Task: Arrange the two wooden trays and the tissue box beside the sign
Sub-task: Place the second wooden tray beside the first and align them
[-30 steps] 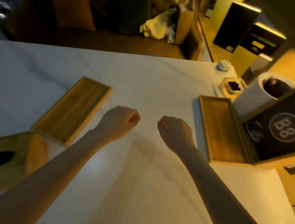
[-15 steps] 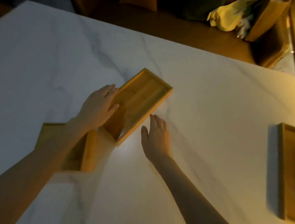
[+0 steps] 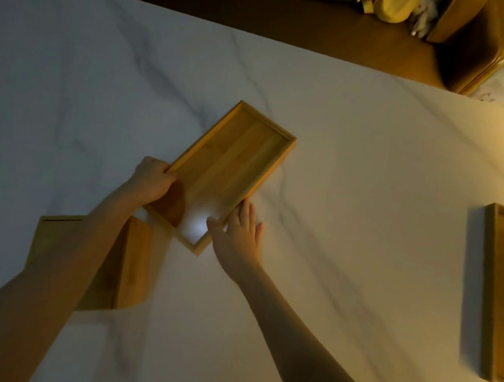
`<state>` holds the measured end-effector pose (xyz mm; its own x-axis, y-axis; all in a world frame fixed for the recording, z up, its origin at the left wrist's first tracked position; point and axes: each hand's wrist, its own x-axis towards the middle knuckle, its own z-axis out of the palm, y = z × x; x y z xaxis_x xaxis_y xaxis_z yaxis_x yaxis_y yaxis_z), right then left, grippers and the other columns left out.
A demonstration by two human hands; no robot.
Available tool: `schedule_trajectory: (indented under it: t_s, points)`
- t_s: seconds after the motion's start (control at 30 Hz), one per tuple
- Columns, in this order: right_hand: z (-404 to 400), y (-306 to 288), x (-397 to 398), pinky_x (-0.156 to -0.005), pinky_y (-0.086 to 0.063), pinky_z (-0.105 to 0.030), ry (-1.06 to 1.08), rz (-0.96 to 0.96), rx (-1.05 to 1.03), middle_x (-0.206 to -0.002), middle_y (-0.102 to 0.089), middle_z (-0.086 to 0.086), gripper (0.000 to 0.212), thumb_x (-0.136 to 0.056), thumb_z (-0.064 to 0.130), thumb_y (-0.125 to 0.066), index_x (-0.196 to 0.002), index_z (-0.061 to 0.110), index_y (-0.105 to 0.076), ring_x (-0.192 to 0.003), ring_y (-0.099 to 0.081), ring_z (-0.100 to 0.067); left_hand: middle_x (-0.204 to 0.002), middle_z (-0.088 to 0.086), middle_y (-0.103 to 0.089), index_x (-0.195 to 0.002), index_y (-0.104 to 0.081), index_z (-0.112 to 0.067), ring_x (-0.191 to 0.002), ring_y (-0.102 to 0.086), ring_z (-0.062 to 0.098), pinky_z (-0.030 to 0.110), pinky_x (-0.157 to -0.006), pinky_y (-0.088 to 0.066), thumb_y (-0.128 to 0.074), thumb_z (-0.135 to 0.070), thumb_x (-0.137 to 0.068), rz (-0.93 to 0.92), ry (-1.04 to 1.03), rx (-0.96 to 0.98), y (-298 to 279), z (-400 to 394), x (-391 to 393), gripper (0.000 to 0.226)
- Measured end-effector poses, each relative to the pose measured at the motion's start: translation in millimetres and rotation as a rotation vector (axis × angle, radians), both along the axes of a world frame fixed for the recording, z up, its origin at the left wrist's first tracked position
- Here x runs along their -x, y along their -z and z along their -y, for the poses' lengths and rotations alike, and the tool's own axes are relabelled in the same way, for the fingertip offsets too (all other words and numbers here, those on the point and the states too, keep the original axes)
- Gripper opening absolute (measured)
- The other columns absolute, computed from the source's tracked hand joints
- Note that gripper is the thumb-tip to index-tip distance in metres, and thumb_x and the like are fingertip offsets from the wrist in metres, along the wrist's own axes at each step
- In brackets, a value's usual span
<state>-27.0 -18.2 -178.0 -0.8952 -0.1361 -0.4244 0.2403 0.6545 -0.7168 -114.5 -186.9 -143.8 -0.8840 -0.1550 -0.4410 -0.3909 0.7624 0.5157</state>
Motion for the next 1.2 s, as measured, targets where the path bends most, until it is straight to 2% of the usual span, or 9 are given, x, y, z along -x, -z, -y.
schedule_trajectory:
  t_s: [0.13,0.23,0.4,0.47,0.6,0.73,0.87,1.0,1.2]
  points:
    - [-14.6,-13.4,9.6,-0.117,-0.007,-0.042,0.095,0.001,0.237,-0.155,-0.009,-0.001,0.060,-0.087,0.039,-0.039,-0.141,0.026,-0.017,-0.141,-0.005,-0.022,-0.089,0.018,-0.056,-0.093,-0.060,-0.002,-0.073,-0.053,0.026,0.031,-0.062,-0.039,-0.046,-0.013,-0.088,0.040,0.032,-0.050,-7.9,-8.1,-3.1,0.019]
    - [-33.6,-29.1,9.5,-0.108,-0.031,-0.048,0.191,-0.023,0.408,-0.142,-0.038,-0.007,0.045,-0.087,0.020,-0.049,-0.131,0.021,-0.041,-0.131,-0.035,-0.025,-0.084,0.009,-0.057,-0.097,-0.061,-0.011,-0.082,-0.053,0.026,0.031,-0.063,-0.039,-0.047,-0.013,-0.087,0.031,0.046,-0.103,-18.6,-17.9,-8.2,0.017]
    - [-64.1,-56.4,-2.7,-0.086,-0.048,-0.023,0.366,0.103,0.655,-0.113,-0.059,-0.002,0.047,-0.088,0.000,-0.046,-0.130,0.021,-0.042,-0.108,-0.055,-0.019,-0.082,0.013,-0.061,-0.093,-0.065,-0.019,-0.077,-0.055,0.026,0.034,-0.071,-0.042,-0.051,-0.021,-0.088,-0.002,-0.034,-0.285,-41.9,-34.5,-21.8,0.015]
    - [-77.7,-68.9,-8.4,-0.076,-0.049,-0.016,0.395,0.094,0.709,-0.109,-0.061,-0.009,0.045,-0.087,-0.008,-0.043,-0.129,0.010,-0.043,-0.108,-0.057,-0.026,-0.093,0.014,-0.064,-0.104,-0.065,-0.012,-0.081,-0.058,0.026,0.032,-0.071,-0.046,-0.053,-0.019,-0.087,-0.007,-0.045,-0.334,-49.7,-40.7,-29.4,0.022]
    - [-108.4,-94.9,-18.1,-0.084,-0.049,-0.024,0.376,0.118,0.702,-0.111,-0.062,-0.016,0.042,-0.087,-0.005,-0.047,-0.128,0.002,-0.042,-0.101,-0.061,-0.023,-0.097,0.009,-0.066,-0.117,-0.057,-0.005,-0.080,-0.063,0.016,0.020,-0.064,-0.054,-0.052,-0.007,-0.086,0.010,-0.060,-0.517,-64.7,-52.5,-47.3,0.031]
    - [-142.1,-110.5,-32.6,-0.090,-0.049,-0.031,0.353,0.127,0.697,-0.110,-0.062,-0.011,0.046,-0.087,-0.001,-0.050,-0.132,0.005,-0.038,-0.101,-0.060,-0.020,-0.107,0.014,-0.066,-0.119,-0.054,-0.002,-0.090,-0.065,0.018,0.025,-0.075,-0.055,-0.054,-0.007,-0.085,0.011,-0.004,-0.640,-75.5,-71.8,-66.2,0.035]
    - [-177.6,-119.0,-53.1,-0.074,-0.054,-0.025,0.363,0.086,0.667,-0.104,-0.063,-0.001,0.051,-0.087,0.004,-0.053,-0.134,0.011,-0.036,-0.096,-0.061,-0.013,-0.113,0.008,-0.065,-0.121,-0.053,-0.008,-0.102,-0.063,0.021,0.032,-0.088,-0.052,-0.057,-0.013,-0.084,-0.025,0.049,-0.726,-79.8,-102.0,-85.3,0.038]
    - [-218.2,-120.3,-76.5,-0.069,-0.056,-0.021,0.388,-0.005,0.608,-0.105,-0.065,0.004,0.050,-0.087,0.010,-0.055,-0.133,0.018,-0.039,-0.091,-0.065,-0.006,-0.105,-0.005,-0.067,-0.118,-0.057,-0.014,-0.094,-0.066,0.009,0.019,-0.074,-0.055,-0.057,-0.018,-0.083,-0.078,0.107,-0.782,-79.9,-144.3,-105.0,0.035]
    - [-268.2,-110.3,-106.3,-0.064,-0.053,-0.015,0.508,-0.073,0.496,-0.100,-0.063,0.012,0.045,-0.089,0.008,-0.051,-0.130,0.026,-0.044,-0.091,-0.062,-0.007,-0.112,0.001,-0.063,-0.123,-0.052,-0.012,-0.101,-0.062,0.017,0.025,-0.081,-0.054,-0.054,-0.017,-0.086,-0.109,0.161,-0.769,-69.3,-210.2,-127.7,0.037]
